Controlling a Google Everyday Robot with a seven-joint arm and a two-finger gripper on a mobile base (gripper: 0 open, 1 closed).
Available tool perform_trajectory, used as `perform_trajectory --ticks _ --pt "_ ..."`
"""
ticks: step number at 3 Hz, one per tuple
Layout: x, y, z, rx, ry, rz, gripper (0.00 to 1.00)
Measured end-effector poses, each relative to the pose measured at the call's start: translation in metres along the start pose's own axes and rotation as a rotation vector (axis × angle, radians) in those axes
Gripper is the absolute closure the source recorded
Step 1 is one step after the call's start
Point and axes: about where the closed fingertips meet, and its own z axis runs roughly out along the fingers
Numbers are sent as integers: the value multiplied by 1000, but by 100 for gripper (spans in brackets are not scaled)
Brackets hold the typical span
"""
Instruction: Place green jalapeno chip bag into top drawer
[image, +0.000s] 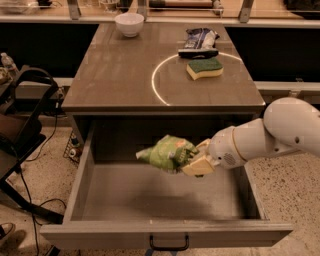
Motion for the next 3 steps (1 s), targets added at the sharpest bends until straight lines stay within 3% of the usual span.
perform_trajectory --ticks 1,3 --pt "23 8 23 -68 52 -6 100" --pt "23 10 26 -77 56 -10 54"
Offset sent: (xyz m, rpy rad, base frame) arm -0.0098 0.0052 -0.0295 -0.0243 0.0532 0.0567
